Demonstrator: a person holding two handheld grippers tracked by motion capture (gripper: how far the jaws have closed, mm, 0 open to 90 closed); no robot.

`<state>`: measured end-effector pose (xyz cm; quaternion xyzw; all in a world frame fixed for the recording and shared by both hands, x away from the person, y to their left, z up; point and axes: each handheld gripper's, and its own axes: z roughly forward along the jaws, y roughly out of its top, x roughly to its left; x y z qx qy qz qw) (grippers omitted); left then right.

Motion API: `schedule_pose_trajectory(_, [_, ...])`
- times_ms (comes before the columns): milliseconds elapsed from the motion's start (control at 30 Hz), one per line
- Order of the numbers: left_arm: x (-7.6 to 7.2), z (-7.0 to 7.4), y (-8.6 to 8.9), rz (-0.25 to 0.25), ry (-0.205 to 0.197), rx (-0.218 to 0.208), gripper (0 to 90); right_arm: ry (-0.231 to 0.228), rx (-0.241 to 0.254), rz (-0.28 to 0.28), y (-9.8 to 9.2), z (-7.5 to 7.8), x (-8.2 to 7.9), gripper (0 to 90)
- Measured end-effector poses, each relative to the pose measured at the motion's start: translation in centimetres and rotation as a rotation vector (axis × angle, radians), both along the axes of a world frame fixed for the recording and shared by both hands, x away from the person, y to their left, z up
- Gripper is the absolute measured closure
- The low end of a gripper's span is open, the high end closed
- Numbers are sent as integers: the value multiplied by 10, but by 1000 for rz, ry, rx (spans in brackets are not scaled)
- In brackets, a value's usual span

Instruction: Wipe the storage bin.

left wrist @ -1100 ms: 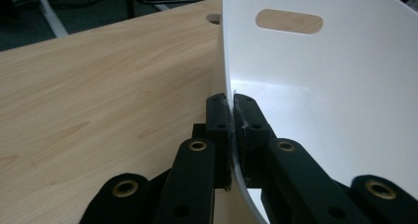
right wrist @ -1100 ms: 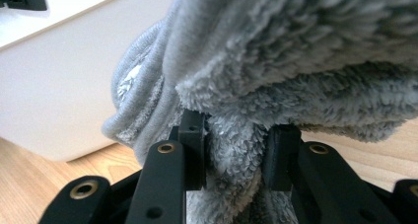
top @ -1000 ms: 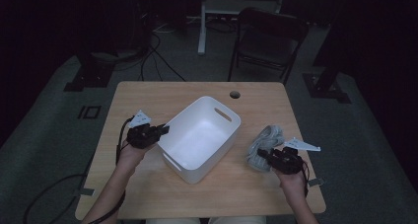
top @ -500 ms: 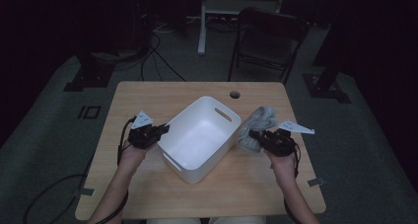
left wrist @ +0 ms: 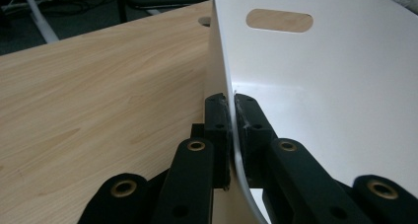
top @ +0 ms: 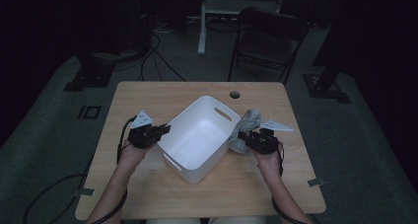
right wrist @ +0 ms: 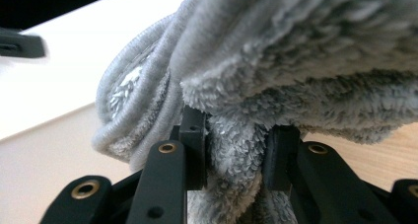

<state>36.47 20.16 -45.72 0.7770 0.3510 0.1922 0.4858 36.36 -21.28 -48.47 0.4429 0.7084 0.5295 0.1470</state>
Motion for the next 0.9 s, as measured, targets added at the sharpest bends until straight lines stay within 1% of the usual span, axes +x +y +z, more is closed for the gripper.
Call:
schedule_pose_trajectory(67, [0,0,0,-6,-4,4,851,9,-4,-5,0,-3,2,682])
schedule_pose_trajectory(100, [0,0,0,-7,-4,4,851,20,-13,-5,0,-8,4,682])
schedule_pose_trajectory(167, [1,0,0,-11,-6,5,850,22,-17,-6,0,-9,4,682])
schedule_pose_trajectory(200, [1,0,0,-11,-2,-2,851,28,-21,-8,0,-12,6,681])
schedule_pose_trajectory(233, [1,0,0,-15,-6,1,850,50,-29,-15,1,-18,8,681])
schedule_pose_trajectory(267, [1,0,0,-14,-7,3,850,50,-29,-15,1,-18,8,681])
schedule_pose_trajectory(300, [1,0,0,-17,-3,1,851,60,-31,-16,1,-20,9,681])
schedule_pose_trajectory(333, [1,0,1,-16,-1,-3,848,78,-28,-14,1,-24,11,681])
schedule_pose_trajectory(367, [2,0,1,-18,1,-2,848,128,12,-15,0,-29,14,681])
schedule_pose_trajectory(400, [2,0,1,-18,1,-2,848,128,12,-15,0,-29,14,681])
schedule_pose_trajectory(433, [2,0,1,-19,1,-2,848,127,-13,-20,2,-31,16,681])
schedule_pose_trajectory(467, [2,0,1,-20,0,0,848,127,-13,-20,2,-31,16,681])
schedule_pose_trajectory(500, [2,0,0,-19,-3,6,848,138,-36,-28,4,-37,18,681])
schedule_pose_trajectory(533, [2,0,0,-19,-3,6,848,138,-36,-28,4,-37,18,681])
schedule_pose_trajectory(567, [1,0,0,-17,-5,6,848,158,-59,-35,6,-44,21,681])
schedule_pose_trajectory(600, [1,0,0,-17,-5,6,848,158,-59,-35,6,-44,21,681])
schedule_pose_trajectory(667, [1,0,1,-19,-9,11,847,188,-82,-39,8,-52,23,679])
schedule_pose_trajectory(700, [1,0,1,-19,-6,7,846,220,-57,-39,8,-56,25,691])
schedule_pose_trajectory(733, [1,0,0,-18,-9,11,846,220,-57,-39,8,-56,25,691])
schedule_pose_trajectory(767, [1,0,0,-17,-7,12,845,219,-52,-31,10,-50,23,694])
schedule_pose_trajectory(800, [1,0,0,-17,-6,10,845,219,-52,-31,10,-50,23,694])
schedule_pose_trajectory(833, [1,0,0,-15,-5,8,844,204,-59,-22,11,-45,21,695])
schedule_pose_trajectory(900, [1,1,-1,-11,-5,12,841,154,-19,21,14,-29,11,695])
